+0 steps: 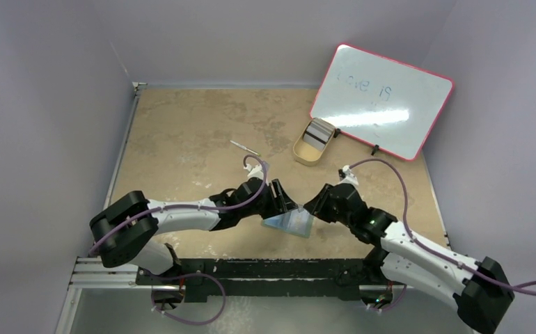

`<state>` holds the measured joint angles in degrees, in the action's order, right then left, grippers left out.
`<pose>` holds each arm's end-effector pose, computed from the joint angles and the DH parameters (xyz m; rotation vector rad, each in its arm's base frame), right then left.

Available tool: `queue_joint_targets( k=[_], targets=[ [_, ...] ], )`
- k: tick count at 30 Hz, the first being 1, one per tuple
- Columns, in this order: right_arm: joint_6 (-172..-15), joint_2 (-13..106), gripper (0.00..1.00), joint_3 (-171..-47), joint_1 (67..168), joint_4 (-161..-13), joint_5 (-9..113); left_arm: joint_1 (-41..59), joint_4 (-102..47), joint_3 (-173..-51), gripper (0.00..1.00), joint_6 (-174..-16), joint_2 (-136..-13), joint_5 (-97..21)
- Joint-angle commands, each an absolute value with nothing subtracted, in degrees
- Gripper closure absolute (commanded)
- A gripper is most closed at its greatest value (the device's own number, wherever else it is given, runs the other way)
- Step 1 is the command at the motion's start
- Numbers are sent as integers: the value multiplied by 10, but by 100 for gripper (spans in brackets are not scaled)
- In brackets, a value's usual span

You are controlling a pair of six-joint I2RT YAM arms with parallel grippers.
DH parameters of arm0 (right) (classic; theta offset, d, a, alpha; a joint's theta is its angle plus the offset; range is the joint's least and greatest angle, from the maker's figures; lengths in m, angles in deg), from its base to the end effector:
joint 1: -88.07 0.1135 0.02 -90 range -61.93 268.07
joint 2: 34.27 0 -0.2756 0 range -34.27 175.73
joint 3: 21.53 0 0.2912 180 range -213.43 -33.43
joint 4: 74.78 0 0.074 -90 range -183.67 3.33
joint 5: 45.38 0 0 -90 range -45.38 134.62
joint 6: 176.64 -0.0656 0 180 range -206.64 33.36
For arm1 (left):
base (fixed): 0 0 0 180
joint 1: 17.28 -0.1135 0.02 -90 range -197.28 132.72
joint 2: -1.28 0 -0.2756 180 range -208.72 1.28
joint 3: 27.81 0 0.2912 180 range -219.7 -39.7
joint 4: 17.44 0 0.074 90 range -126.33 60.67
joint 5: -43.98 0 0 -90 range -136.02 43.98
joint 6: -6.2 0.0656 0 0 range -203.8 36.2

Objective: Put the credit cards into the card holder
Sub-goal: Turn over the card slot in the card holder.

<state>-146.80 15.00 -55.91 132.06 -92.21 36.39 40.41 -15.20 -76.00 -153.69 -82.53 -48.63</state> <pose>0.1785 0.1592 0.1732 0.4080 2.2331 0.8850 0.1861 -0.2887 0.1411 -0.2873 2.4079 -1.1475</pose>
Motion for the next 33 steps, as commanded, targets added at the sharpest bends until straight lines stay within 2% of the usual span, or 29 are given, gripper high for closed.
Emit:
queue_joint_targets(
  k=[1,8,13,17,25,29,33],
  targets=[
    [-1487,82,67,-605,1324,-1041,272,417,-106,-794,46,-1545,-832,-474],
    [-1443,43,65,-705,1323,-1122,206,429,-93,-818,46,-1543,-865,-465],
    [-1384,75,64,-751,1323,-1118,195,430,-100,-823,46,-1535,-871,-469],
    [-1321,105,62,-785,1322,-1095,183,430,-176,-830,46,-1509,-839,-517],
    [-1173,206,58,-833,1295,-1039,178,428,-347,-840,46,-1466,-775,-653],
    [-1096,267,57,-843,1224,-991,241,424,-431,-848,46,-1446,-764,-709],
    [-1007,347,57,-871,1179,-955,270,409,-443,-828,46,-1433,-751,-713]
  ],
)
